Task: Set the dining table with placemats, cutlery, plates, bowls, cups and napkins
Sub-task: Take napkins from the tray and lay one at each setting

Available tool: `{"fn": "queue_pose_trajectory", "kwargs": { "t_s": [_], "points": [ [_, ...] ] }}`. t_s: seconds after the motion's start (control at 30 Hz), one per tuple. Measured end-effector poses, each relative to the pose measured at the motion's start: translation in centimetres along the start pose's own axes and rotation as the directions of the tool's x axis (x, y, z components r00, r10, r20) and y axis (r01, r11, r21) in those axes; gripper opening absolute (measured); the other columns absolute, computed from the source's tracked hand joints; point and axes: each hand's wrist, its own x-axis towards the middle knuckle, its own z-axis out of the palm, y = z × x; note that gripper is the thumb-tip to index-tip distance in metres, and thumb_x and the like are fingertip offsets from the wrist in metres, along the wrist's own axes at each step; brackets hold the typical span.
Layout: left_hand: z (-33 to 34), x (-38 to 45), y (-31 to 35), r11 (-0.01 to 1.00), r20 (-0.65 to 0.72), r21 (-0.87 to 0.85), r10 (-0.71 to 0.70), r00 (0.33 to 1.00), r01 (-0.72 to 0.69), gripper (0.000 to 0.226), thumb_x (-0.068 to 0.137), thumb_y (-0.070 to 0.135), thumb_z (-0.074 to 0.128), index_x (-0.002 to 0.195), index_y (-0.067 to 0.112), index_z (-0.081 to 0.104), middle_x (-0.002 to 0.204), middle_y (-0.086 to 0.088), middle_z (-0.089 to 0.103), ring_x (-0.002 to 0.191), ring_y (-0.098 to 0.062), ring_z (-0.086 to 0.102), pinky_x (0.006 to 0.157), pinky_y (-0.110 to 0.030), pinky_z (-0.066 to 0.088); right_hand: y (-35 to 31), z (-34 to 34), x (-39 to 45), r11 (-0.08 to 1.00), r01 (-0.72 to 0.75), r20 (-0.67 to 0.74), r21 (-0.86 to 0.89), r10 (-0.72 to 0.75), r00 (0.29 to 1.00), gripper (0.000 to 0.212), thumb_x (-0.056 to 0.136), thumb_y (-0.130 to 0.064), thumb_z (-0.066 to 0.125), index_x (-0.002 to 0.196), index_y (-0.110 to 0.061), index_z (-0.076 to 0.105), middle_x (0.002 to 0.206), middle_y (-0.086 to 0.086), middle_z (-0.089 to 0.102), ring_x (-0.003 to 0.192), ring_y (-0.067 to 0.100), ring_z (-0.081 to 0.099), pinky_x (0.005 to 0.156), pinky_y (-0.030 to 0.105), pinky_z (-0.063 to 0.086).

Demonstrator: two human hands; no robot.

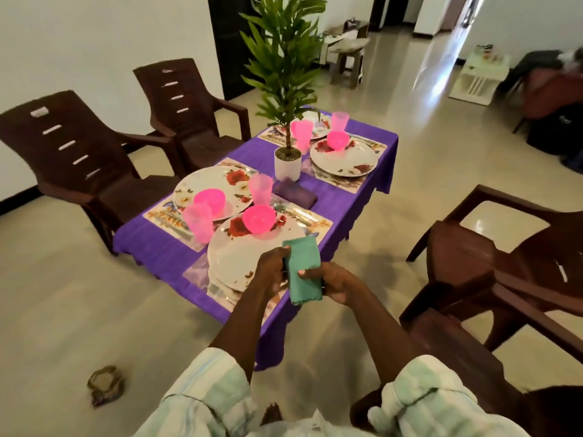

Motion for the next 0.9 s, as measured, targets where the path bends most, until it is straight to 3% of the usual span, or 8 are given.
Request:
{"fn": "queue_pose_trajectory", "kwargs": {
  "t_s": [0.1, 0.23, 0.37, 0.53, 0.7, 0.9],
  "points": [
    [1.7, 3.8, 2.2, 1.000, 0.025, 0.014, -0.022, 0.999, 0.021, 0.022, 0.093, 0.020, 0.057, 0.107, 0.004, 0.063, 0.103, -0.016, 0.068, 0.086, -0.029, 0.065, 0.070, -0.037, 0.054, -1.7, -1.8, 2.6, 0.997, -0.013, -0.011, 0.079, 0.014, 1.000, 0.048, 0.077, -0.007, 0.078, 0.121, 0.000, 0.061, 0.118, 0.018, 0.068, 0.111, 0.035, 0.064, 0.098, 0.048, 0.051],
    [4.2, 8.7, 4.3, 0.999, 0.086, 0.049, -0.006, 0.996, 0.001, 0.016, 0.095, 0.014, 0.051, 0.101, 0.007, 0.064, 0.089, -0.009, 0.067, 0.077, -0.022, 0.064, 0.070, -0.035, 0.055, -3.8, -5.0, 5.8, 0.992, -0.011, -0.104, 0.127, 0.025, 0.994, 0.046, 0.076, -0.001, 0.077, 0.119, 0.003, 0.062, 0.115, 0.018, 0.069, 0.108, 0.035, 0.066, 0.097, 0.046, 0.052],
    [7.7, 14.0, 5.6, 0.996, 0.117, 0.088, -0.036, 0.992, 0.026, 0.016, 0.097, 0.018, 0.051, 0.097, 0.011, 0.065, 0.088, -0.006, 0.069, 0.078, -0.020, 0.065, 0.074, -0.035, 0.054, -6.4, -9.5, 9.8, 0.990, -0.036, -0.085, 0.134, 0.048, 0.995, 0.045, 0.077, -0.001, 0.075, 0.120, 0.005, 0.062, 0.115, 0.019, 0.069, 0.110, 0.036, 0.065, 0.099, 0.047, 0.050],
    [14.1, 21.4, 7.4, 0.997, 0.081, 0.037, -0.072, 0.994, 0.070, 0.022, 0.093, 0.013, 0.059, 0.108, -0.002, 0.064, 0.096, -0.016, 0.069, 0.077, -0.026, 0.068, 0.063, -0.033, 0.057, -11.4, -16.9, 14.7, 0.995, -0.041, -0.073, 0.088, 0.048, 0.996, 0.039, 0.079, 0.002, 0.073, 0.117, 0.004, 0.064, 0.113, 0.018, 0.070, 0.106, 0.036, 0.066, 0.096, 0.045, 0.052],
    [23.6, 27.4, 10.2, 0.999, 0.083, 0.005, -0.047, 0.995, 0.047, 0.007, 0.090, 0.006, 0.060, 0.096, 0.004, 0.064, 0.073, -0.006, 0.071, 0.060, -0.016, 0.067, 0.055, -0.026, 0.056, -17.7, -26.3, 18.2, 0.998, -0.032, -0.080, 0.048, 0.036, 0.996, 0.026, 0.081, 0.004, 0.069, 0.107, 0.002, 0.067, 0.106, 0.017, 0.072, 0.091, 0.030, 0.069, 0.085, 0.040, 0.057],
    [34.3, 33.6, 13.7, 0.997, 0.033, -0.075, 0.032, 0.999, -0.029, 0.021, 0.088, -0.005, 0.055, 0.101, 0.010, 0.059, 0.067, -0.007, 0.069, 0.053, -0.018, 0.065, 0.051, -0.026, 0.054, -25.2, -36.8, 21.9, 0.999, -0.048, -0.131, 0.022, 0.050, 0.990, 0.017, 0.083, 0.006, 0.067, 0.098, -0.002, 0.065, 0.101, 0.014, 0.070, 0.089, 0.027, 0.067, 0.081, 0.036, 0.057]
  ]
}}
